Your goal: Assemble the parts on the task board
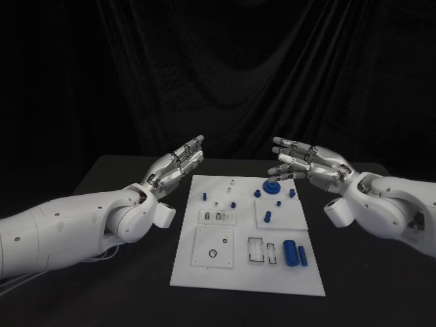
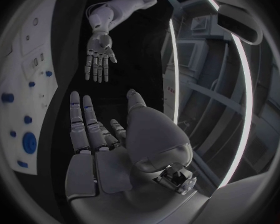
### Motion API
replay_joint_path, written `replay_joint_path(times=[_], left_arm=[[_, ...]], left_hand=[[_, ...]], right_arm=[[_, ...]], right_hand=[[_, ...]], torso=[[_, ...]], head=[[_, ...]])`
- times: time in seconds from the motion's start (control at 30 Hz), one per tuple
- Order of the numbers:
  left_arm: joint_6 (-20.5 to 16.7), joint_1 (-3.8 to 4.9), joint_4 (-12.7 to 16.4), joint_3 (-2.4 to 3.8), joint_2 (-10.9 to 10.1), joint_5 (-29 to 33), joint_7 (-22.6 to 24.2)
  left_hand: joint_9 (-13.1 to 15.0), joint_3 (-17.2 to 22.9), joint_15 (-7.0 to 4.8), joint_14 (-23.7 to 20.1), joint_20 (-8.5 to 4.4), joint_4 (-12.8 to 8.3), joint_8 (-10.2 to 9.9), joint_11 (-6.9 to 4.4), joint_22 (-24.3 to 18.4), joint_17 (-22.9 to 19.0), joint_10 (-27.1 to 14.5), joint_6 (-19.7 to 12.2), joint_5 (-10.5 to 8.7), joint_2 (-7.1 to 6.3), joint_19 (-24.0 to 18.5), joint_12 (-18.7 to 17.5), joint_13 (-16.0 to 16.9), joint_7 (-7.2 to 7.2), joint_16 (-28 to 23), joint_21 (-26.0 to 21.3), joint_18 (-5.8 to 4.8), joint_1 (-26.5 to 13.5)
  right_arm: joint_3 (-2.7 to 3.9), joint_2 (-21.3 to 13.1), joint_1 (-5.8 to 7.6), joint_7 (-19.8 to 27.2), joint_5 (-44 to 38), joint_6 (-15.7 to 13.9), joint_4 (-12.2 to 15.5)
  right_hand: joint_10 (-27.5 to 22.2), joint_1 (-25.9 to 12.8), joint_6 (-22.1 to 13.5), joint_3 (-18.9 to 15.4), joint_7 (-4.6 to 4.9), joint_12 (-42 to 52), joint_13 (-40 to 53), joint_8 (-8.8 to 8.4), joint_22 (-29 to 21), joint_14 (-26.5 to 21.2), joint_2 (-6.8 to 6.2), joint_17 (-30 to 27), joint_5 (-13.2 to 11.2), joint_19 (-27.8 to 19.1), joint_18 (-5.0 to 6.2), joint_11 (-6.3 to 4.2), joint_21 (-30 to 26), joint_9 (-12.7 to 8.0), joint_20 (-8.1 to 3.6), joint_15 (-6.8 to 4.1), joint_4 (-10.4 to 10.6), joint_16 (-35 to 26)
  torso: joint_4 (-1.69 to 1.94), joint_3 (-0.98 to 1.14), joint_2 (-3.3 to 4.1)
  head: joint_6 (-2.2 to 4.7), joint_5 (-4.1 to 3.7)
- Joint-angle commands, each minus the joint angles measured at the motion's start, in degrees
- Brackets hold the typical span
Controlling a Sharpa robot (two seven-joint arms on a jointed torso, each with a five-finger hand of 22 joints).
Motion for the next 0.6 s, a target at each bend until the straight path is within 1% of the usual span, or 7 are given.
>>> replay_joint_path(times=[0.03, 0.2, 0.27, 0.3, 0.37, 0.47, 0.6], left_arm=[[-3.87, -0.03, 0.39, 0.06, -1.14, -4.62, 11.30], [-6.62, 0.04, 2.92, 0.06, -3.45, -6.53, 11.16], [-7.53, 0.09, 3.89, 0.06, -4.12, -7.38, 11.10], [-8.02, 0.13, 4.45, 0.06, -4.49, -7.80, 11.12], [-8.59, 0.18, 4.98, 0.06, -4.86, -8.18, 11.20], [-9.44, 0.35, 5.64, 0.06, -5.44, -8.72, 11.38], [-9.59, 0.53, 6.07, 0.06, -5.97, -9.04, 11.46]], left_hand=[[0.06, 0.37, 0.40, -0.03, 0.03, 0.07, 0.36, 0.34, -0.08, -0.09, 0.34, 0.70, 0.80, 0.07, -0.03, 0.05, 0.06, 0.53, -0.39, -0.35, -0.63, 0.96], [0.07, 0.87, 1.23, -0.03, 0.90, 0.11, 0.29, 1.16, -0.08, -0.09, 0.70, 1.29, 5.04, -0.25, -0.03, 0.11, 0.13, 0.75, -0.39, -0.35, -0.62, 3.46], [0.10, 0.92, 1.48, -0.03, 1.26, 0.13, 0.33, 1.39, -0.08, -0.09, 0.91, 1.58, 5.41, -0.24, -0.03, 0.15, 0.17, 0.90, -0.39, -0.35, -0.50, 3.79], [0.13, 1.06, 1.62, -0.03, 1.50, 0.13, 0.36, 1.56, -0.08, -0.09, 1.07, 1.84, 5.80, -0.09, -0.03, 0.18, 0.20, 1.02, -0.39, -0.35, -0.40, 4.13], [0.16, 1.32, 1.79, -0.03, 1.82, 0.06, 0.39, 1.78, -0.08, -0.09, 1.27, 2.21, 6.56, 0.07, -0.03, 0.21, 0.23, 1.26, -0.39, -0.35, -0.24, 4.86], [0.20, 1.44, 1.80, -0.03, 1.99, 0.04, 0.43, 1.85, -0.08, -0.09, 1.55, 2.62, 7.22, -0.03, -0.03, 0.26, 0.27, 1.42, -0.39, -0.35, -0.10, 5.48], [0.20, 1.48, 1.83, -0.03, 2.08, 0.04, 0.43, 1.88, -0.08, -0.09, 1.56, 2.75, 7.55, -0.08, -0.03, 0.25, 0.26, 1.55, -0.39, -0.35, -0.03, 5.75]], right_arm=[[0.08, -0.45, 2.47, -9.75, -22.71, -3.09, 0.44], [0.08, -1.25, 6.08, -15.93, -42.48, -5.79, 1.06], [0.08, -1.39, 6.90, -17.68, -49.53, -7.80, 1.25], [0.08, -1.36, 7.29, -18.58, -53.67, -9.18, 1.26], [0.08, -1.24, 7.64, -19.54, -58.48, -10.75, 1.19], [0.08, -0.93, 8.14, -22.04, -69.09, -14.79, 1.08], [0.08, -0.63, 8.40, -25.83, -80.28, -18.80, 1.23]], right_hand=[[4.33, 3.16, 2.67, 0.99, 0.77, 4.10, 0.32, 0.20, 0.34, 9.18, -0.40, 0.80, -0.66, 8.42, 1.56, -0.16, 1.94, 0.20, -1.59, -2.49, -2.58, 3.65], [15.68, 5.25, 12.54, 3.41, 1.11, 9.20, 0.89, 1.41, 2.43, 22.45, -2.31, 3.91, -3.08, 21.18, 1.52, -3.25, 6.75, 1.17, -6.55, -7.41, -5.39, 9.98], [24.42, 6.69, 25.08, 5.05, 0.61, 12.71, 1.63, 4.00, 3.92, 26.60, -2.74, 5.65, -6.40, 24.75, 1.52, -4.48, 9.32, 3.03, -8.34, -9.04, -6.76, 12.74], [27.79, 7.25, 30.70, 6.17, 1.97, 13.32, 1.70, 5.56, 5.01, 29.20, -3.10, 6.84, -6.92, 26.76, 1.47, -5.15, 11.13, 4.07, -9.11, -10.05, -7.40, 14.80], [29.11, 6.87, 30.83, 6.84, 2.58, 12.81, 1.43, 4.89, 6.02, 30.40, -3.89, 7.84, -6.98, 27.95, 1.48, -5.65, 12.61, 4.13, -9.76, -10.52, -7.50, 16.22], [33.35, 6.24, 33.87, 9.54, 1.06, 11.47, 1.30, 4.54, 9.56, 34.63, -5.08, 11.26, -6.91, 30.89, 1.37, -6.39, 17.63, 5.34, -11.00, -11.74, -7.80, 21.50], [39.79, 4.27, 36.72, 12.59, -0.58, 9.30, 1.09, 3.86, 13.31, 36.67, -6.32, 14.25, -7.14, 31.29, 1.40, -6.83, 22.24, 6.32, -11.49, -12.19, -7.15, 24.91]], torso=[[0.13, -0.12, 0.42], [0.50, -0.04, 1.13], [0.76, -0.01, 1.49], [0.82, -0.03, 1.54], [1.11, -0.04, 1.71], [1.87, 0.00, 1.98], [2.05, 0.05, 2.37]], head=[[-1.22, -0.35], [-3.00, -1.49], [-3.42, -1.70], [-3.82, -1.67], [-4.29, -1.73], [-4.97, -2.34], [-5.98, -2.62]])
